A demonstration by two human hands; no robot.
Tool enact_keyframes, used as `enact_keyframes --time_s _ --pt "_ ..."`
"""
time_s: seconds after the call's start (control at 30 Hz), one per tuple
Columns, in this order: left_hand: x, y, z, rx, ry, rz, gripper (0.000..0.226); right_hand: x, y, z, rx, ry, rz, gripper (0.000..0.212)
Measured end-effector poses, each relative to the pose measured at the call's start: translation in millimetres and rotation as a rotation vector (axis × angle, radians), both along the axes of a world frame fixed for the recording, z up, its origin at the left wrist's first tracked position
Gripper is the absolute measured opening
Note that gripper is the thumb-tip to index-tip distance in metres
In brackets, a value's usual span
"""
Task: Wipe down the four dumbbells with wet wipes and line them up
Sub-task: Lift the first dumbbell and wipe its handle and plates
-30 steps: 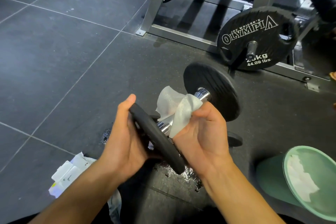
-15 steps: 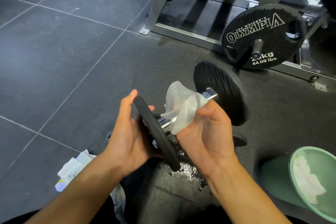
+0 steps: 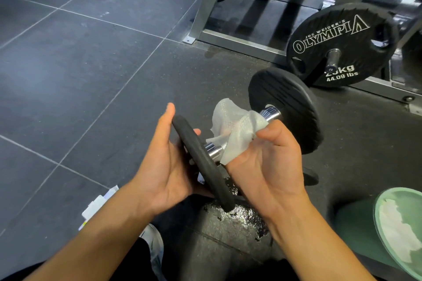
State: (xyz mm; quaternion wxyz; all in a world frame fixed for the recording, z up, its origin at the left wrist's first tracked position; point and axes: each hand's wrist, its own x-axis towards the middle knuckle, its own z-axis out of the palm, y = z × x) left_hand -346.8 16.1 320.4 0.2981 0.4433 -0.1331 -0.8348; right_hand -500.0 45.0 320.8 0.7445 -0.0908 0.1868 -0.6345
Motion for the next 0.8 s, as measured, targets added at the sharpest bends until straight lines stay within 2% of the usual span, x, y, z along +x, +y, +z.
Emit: enact_keyframes --time_s 0.07,0.1,0.13,0.17,0.23,0.27,0.3,0.33,0.4,0.47,0.5,0.53,0.63,0.7,0.73,0.77,0.8 --pt "-6 1 -4 -0.074 -0.045 0.063 0.075 1 2 0 0.0 0.01 0.014 0.03" --pt "-9 2 -6 -0.185 -0.082 0.119 0.068 1 2 1 0.0 0.013 0.033 0.032" --pt "-10 2 -10 -0.385 -0.133 0.176 0.066 1 2 3 0.004 0.018 0.047 0.035" --pt "-10 1 -10 -0.666 -0.218 0.194 0.064 0 2 5 0.01 0.034 0.05 0.036" --pt "0 -1 -14 -1.264 -0.496 0.052 0.079 -2 0 11 0.007 0.053 0.031 0.035" --pt "5 -6 -19 -1.475 -0.595 -0.004 0.086 -3 -1 12 0.006 0.043 0.02 0.035" --pt "8 -10 -23 -1.514 -0.619 0.0 0.087 -3 -3 11 0.009 0.023 0.014 0.037" --pt "8 -9 -21 -1.409 -0.578 0.08 0.082 -4 -4 11 0.013 -0.001 0.014 0.041" --pt "5 -2 -9 -0.913 -0.363 0.228 0.073 -4 -5 10 0.026 -0.04 0.018 0.04" --pt "1 2 -7 -0.369 -0.15 0.057 0.087 -4 -3 12 0.037 -0.041 0.024 0.035" --pt "3 4 -6 -0.229 -0.077 -0.026 0.094 -3 -2 13 0.044 -0.037 0.027 0.034" --pt "5 4 -3 -0.176 -0.019 -0.07 0.096 -2 0 16 0.047 -0.035 0.031 0.035" --pt "-2 4 10 -0.268 -0.024 -0.109 0.089 3 3 17 0.015 -0.041 0.067 0.048" --pt "-7 2 7 -0.421 -0.052 -0.039 0.069 5 2 18 -0.002 -0.05 0.078 0.057" --pt "-6 -3 3 -0.557 -0.091 0.038 0.058 6 1 18 -0.013 -0.06 0.092 0.057" --pt "-2 -6 0 -0.76 -0.25 0.063 0.063 6 0 19 -0.025 -0.064 0.105 0.056" --pt "4 -7 -6 -0.959 -0.331 0.013 0.074 6 0 21 -0.029 -0.06 0.107 0.056"
